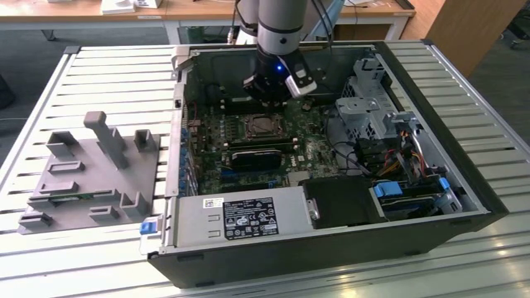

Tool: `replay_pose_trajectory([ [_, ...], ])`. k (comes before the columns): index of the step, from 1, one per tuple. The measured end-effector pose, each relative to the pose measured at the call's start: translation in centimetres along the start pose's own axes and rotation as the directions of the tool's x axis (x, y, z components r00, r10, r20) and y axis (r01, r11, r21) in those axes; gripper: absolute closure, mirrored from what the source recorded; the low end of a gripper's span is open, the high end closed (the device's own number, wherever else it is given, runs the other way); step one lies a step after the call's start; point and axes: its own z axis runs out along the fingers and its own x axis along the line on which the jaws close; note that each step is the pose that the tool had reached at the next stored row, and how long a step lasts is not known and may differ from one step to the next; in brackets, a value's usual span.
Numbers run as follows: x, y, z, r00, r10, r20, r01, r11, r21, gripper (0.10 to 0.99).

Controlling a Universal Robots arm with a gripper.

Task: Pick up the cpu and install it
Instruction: 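Install the second cpu locking lever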

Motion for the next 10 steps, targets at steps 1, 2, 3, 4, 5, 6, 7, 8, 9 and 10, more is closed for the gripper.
replay_pose_trajectory([
  [1,0.0,-0.07,0.0,1.0,0.0,0.0,0.0,1.0,0.0,0.98],
  [2,0.0,-0.12,-0.01,1.0,0.0,0.0001,0.0,1.0,0.0,0.98],
  [3,0.0,-0.13,-0.01,1.0,0.0,0.0,0.0,1.0,0.0,0.98],
  [4,0.0,-0.14,-0.01,1.0,0.0,0.0,0.0,1.0,0.0,0.98],
  [5,0.0,-0.15,-0.04,1.0,0.0,-0.0001,0.0,1.0,0.0,0.98],
  [6,0.0,-0.15,-0.11,1.0,0.0,-0.0001,0.0,1.0,0.0,0.98],
  [7,0.0,-0.14,-0.26,1.0,0.0,0.0,0.0,1.0,0.0,0.98],
  [8,0.0,-0.12,-0.48,1.0,0.0,0.0,0.0,1.0,0.0,0.98],
  [9,0.01,-0.11,-0.72,1.0,0.0,0.0,0.0,1.0,0.0,0.98],
  [10,0.01,-0.09,-0.97,1.0,0.0,-0.0001,0.0,1.0,0.0,0.98],
])
